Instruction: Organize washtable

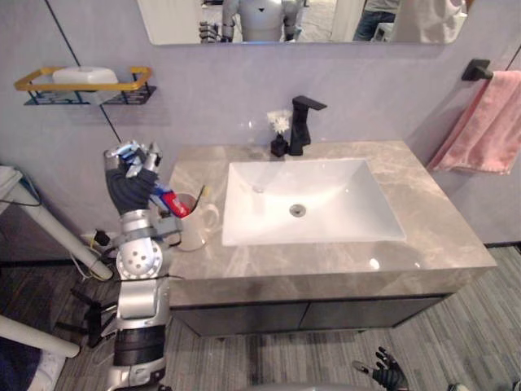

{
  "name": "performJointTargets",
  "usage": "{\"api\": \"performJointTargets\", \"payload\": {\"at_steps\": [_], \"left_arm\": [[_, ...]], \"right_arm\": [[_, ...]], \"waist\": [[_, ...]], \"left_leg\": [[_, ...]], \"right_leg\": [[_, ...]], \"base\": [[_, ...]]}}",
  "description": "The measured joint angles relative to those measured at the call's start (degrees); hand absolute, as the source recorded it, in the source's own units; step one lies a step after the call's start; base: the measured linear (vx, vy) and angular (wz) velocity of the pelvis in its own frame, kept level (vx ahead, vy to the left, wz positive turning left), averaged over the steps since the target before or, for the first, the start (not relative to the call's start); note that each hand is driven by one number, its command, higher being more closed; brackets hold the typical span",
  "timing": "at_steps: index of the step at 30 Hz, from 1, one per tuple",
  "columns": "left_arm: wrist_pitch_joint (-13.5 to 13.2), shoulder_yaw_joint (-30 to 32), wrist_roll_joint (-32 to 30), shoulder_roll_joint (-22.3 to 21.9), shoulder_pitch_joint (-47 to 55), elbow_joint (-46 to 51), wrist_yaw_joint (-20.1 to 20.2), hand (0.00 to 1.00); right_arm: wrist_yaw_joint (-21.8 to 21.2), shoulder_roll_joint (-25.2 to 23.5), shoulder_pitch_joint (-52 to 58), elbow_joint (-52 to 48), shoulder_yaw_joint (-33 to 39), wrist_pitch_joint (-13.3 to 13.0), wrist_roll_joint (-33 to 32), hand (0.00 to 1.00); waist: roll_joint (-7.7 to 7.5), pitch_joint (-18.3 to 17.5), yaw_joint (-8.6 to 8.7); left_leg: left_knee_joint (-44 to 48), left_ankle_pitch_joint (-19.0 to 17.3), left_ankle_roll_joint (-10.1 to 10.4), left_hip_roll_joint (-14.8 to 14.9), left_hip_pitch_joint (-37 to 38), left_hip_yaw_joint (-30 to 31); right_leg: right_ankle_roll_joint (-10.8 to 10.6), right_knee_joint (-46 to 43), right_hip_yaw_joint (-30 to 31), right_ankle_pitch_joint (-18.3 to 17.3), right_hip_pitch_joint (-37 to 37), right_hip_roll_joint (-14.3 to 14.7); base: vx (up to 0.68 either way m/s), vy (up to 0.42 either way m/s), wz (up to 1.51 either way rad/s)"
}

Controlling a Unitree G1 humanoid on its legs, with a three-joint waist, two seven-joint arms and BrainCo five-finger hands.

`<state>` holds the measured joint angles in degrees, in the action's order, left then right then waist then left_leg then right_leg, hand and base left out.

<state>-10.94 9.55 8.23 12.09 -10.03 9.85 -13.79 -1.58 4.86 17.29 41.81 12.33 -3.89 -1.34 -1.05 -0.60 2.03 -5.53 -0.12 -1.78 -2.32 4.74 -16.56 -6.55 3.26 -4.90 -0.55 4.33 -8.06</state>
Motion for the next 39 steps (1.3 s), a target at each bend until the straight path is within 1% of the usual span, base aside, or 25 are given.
{"api": "performJointTargets", "payload": {"at_steps": [2,16,25,28,30,32,34,35,36,37,39], "left_arm": [[0.52,-0.01,-0.06,0.01,0.0,-0.61,0.04,0.0],[0.56,-0.38,-0.54,0.52,-0.05,-1.1,0.01,0.0],[0.28,-0.31,-0.5,0.52,-0.29,8.44,-0.08,0.0],[-0.72,0.65,-0.35,0.47,-0.17,10.94,-0.15,0.0],[-1.12,2.49,0.15,0.08,0.51,13.13,-0.17,0.0],[-2.06,5.12,0.44,-0.95,2.51,15.63,-0.27,0.0],[-3.34,8.74,1.51,-3.29,7.56,18.19,-0.4,0.0],[-3.37,9.44,1.93,-3.89,8.95,18.54,-0.47,0.0],[-3.36,10.72,3.04,-5.4,12.14,18.95,-0.48,0.0],[-3.35,10.96,3.48,-5.89,13.23,18.95,-0.49,0.0],[-3.32,11.24,3.58,-7.52,16.19,18.96,-0.48,0.0]], "right_arm": [[-0.02,0.04,-0.45,-0.09,-0.14,0.0,0.01,0.0],[-0.05,0.04,-1.6,-0.07,-0.44,-0.06,0.23,0.0],[-0.05,0.04,-0.5,0.04,-0.43,-0.05,0.23,0.0],[-0.07,0.05,0.11,0.1,-0.41,-0.05,0.22,0.0],[-0.07,0.05,0.43,0.14,-0.41,-0.06,0.21,0.0],[-0.07,0.06,0.49,0.1,0.09,-0.07,0.23,0.0],[-0.02,0.05,0.6,0.09,0.92,-0.08,0.22,0.0],[-0.02,0.05,0.63,0.09,1.08,-0.08,0.23,0.0],[-0.01,0.04,0.77,0.09,1.36,-0.08,0.23,0.0],[-0.01,0.05,0.87,0.08,1.4,-0.08,0.23,0.0],[-0.02,0.02,1.0,0.08,1.41,-0.1,0.24,0.0]], "waist": [[-0.01,0.0,0.0],[-0.28,0.19,0.15],[-0.2,0.23,-0.06],[-0.06,0.32,-0.52],[0.08,0.41,-0.84],[0.43,0.63,-1.12],[1.02,1.01,-1.57],[1.14,1.08,-1.65],[1.29,1.23,-2.48],[1.31,1.27,-2.86],[1.23,1.48,-3.05]], "left_leg": [[0.0,0.01,0.02,0.05,0.01,0.0],[0.0,0.07,0.18,0.35,0.1,0.17],[0.0,0.04,0.21,0.35,0.09,0.13],[0.0,0.03,0.2,0.35,0.09,0.25],[0.0,0.04,0.2,0.34,0.07,0.32],[0.0,0.06,0.16,0.29,0.08,0.63],[-0.01,0.06,0.14,0.2,0.11,0.88],[-0.01,0.06,0.14,0.18,0.11,0.9],[-0.03,0.05,0.13,0.15,0.11,0.97],[-0.03,0.05,0.13,0.15,0.11,1.01],[-0.07,0.05,0.14,0.09,0.09,1.58]], "right_leg": [[0.0,0.11,-0.06,0.0,0.05,0.06],[0.08,1.0,-1.03,0.08,0.78,0.18],[0.08,0.67,-0.7,0.08,0.58,-0.02],[0.09,0.61,-0.74,0.07,0.58,-0.03],[0.09,0.61,-0.8,0.06,0.59,-0.03],[0.14,0.3,-1.08,-0.02,0.6,0.21],[0.31,-0.11,-1.35,-0.21,0.58,0.17],[0.33,-0.13,-1.37,-0.23,0.58,0.16],[0.33,-0.2,-1.43,-0.27,0.58,0.13],[0.34,-0.23,-1.47,-0.3,0.58,0.12],[0.33,-0.64,-2.09,-0.65,0.68,0.06]], "base": [[0.0,0.0,0.0],[0.0,-0.004,0.01],[0.0,0.0,0.0],[0.0,0.0,0.0],[0.0,0.0,0.02],[0.0,0.0,0.06],[-0.01,-0.003,0.07],[-0.03,-0.012,0.03],[0.0,0.0,0.0],[-0.04,-0.019,0.07],[-0.02,-0.017,0.17]]}}
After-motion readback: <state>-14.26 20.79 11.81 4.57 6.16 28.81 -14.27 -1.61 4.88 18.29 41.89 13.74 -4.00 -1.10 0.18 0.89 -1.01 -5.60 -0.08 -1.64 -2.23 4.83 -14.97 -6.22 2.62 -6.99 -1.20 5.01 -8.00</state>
